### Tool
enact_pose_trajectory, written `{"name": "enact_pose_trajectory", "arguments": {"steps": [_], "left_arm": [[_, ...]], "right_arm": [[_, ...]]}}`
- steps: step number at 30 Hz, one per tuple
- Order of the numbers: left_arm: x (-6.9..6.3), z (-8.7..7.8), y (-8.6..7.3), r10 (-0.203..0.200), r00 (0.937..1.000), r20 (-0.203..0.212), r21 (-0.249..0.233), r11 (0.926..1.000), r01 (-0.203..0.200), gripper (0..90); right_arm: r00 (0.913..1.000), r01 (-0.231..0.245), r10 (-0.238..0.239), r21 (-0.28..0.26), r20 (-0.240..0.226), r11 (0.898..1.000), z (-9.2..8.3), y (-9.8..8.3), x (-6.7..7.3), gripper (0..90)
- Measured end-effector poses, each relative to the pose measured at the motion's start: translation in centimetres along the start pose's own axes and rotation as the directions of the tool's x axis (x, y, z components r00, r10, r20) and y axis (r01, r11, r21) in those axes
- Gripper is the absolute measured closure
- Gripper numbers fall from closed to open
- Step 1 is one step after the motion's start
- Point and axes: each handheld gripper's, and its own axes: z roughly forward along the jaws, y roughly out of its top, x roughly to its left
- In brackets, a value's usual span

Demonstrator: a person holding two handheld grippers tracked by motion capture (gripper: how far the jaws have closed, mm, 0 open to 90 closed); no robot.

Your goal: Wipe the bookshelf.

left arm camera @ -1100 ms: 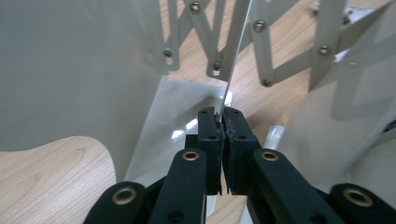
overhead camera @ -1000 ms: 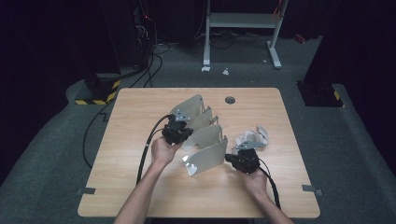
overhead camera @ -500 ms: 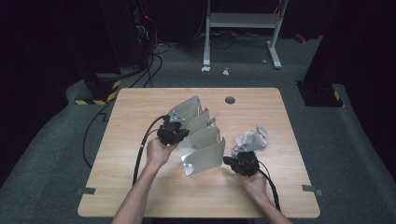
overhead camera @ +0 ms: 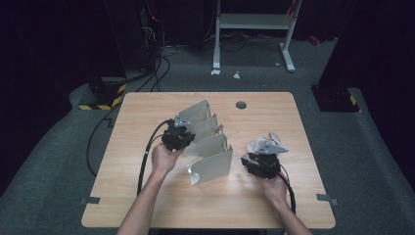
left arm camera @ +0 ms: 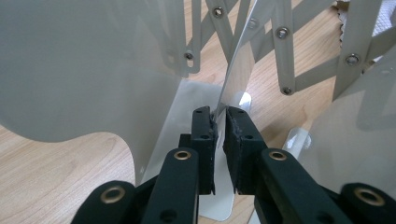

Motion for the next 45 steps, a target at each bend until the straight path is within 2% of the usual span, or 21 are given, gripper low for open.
{"name": "enact_pose_trajectory", "arguments": {"steps": [1,3,8,12,16,22,23,25,28,29,30,33,35,37,39,41,45], "left_arm": [[0.1,0.0,0.0,0.000,1.0000,-0.003,-0.001,1.0000,0.000,81.5],[0.3,0.0,0.0,-0.008,1.0000,-0.004,-0.003,1.0000,0.008,81.1],[0.6,0.0,-0.1,-0.029,0.9995,-0.012,-0.008,0.9996,0.029,79.9],[0.7,0.1,-0.2,-0.034,0.9993,-0.016,-0.005,0.9994,0.034,79.3],[1.0,0.3,-0.5,-0.046,0.9988,-0.016,0.002,0.9989,0.046,78.6],[0.9,0.3,-1.2,-0.075,0.9971,-0.017,0.004,0.9972,0.075,73.2],[0.8,0.4,-1.5,-0.072,0.9971,-0.024,0.008,0.9973,0.073,70.9],[0.7,0.4,-2.1,-0.073,0.9963,-0.046,0.023,0.9970,0.074,68.7],[0.7,0.6,-3.2,-0.102,0.9927,-0.065,0.037,0.9939,0.104,61.2],[0.8,0.6,-3.6,-0.116,0.9910,-0.066,0.041,0.9920,0.119,56.4],[0.8,0.6,-4.0,-0.135,0.9889,-0.064,0.042,0.9896,0.137,56.4],[0.6,0.6,-5.2,-0.172,0.9828,-0.067,0.044,0.9836,0.175,51.1],[0.2,0.7,-6.0,-0.185,0.9806,-0.065,0.042,0.9813,0.188,48.3],[-0.2,0.9,-6.8,-0.185,0.9798,-0.075,0.053,0.9805,0.189,45.4],[-0.4,1.1,-7.4,-0.191,0.9779,-0.085,0.063,0.9785,0.196,41.0],[-0.7,1.4,-8.0,-0.205,0.9744,-0.091,0.063,0.9754,0.211,40.5],[-1.1,1.7,-8.9,-0.217,0.9694,-0.115,0.072,0.9716,0.226,36.6]], "right_arm": [[0.9993,-0.005,0.006,-0.007,0.038,1.000,-0.4,0.2,-0.8,54.1],[0.9961,-0.021,0.022,-0.009,0.086,1.000,-0.7,0.4,-2.0,50.6],[0.9840,-0.045,0.043,0.007,0.173,0.999,-0.8,0.6,-4.4,41.8],[0.9790,-0.053,0.048,0.019,0.198,0.998,-0.2,0.7,-5.1,38.3],[0.9722,-0.053,0.045,0.031,0.230,0.998,1.0,0.5,-5.7,36.3],[0.9726,-0.064,0.043,0.086,0.229,0.994,2.7,-0.1,-6.2,36.6],[0.9726,-0.044,0.013,0.128,0.232,0.991,3.3,-0.3,-6.0,41.0],[0.9725,-0.034,0.000,0.142,0.233,0.989,3.5,-0.4,-5.9,42.4],[0.9753,-0.018,-0.013,0.140,0.220,0.990,3.5,-0.4,-5.7,55.3],[0.9756,0.003,-0.034,0.141,0.217,0.990,3.4,-0.4,-5.7,66.0],[0.9756,0.003,-0.034,0.141,0.217,0.990,3.4,-0.4,-5.7,66.0],[0.9730,0.032,-0.065,0.151,0.221,0.988,3.3,-0.5,-5.6,75.7],[0.9744,0.028,-0.061,0.153,0.216,0.988,3.2,-0.4,-5.7,78.9],[0.9798,0.006,-0.035,0.147,0.197,0.989,3.1,-0.4,-6.0,80.6],[0.9887,-0.023,0.003,0.135,0.150,0.991,2.8,-0.4,-6.3,81.3],[0.9907,-0.024,0.006,0.132,0.136,0.991,2.7,-0.4,-6.3,81.4],[0.9978,-0.007,0.002,0.085,0.066,0.996,1.8,0.1,-4.9,81.6]]}}
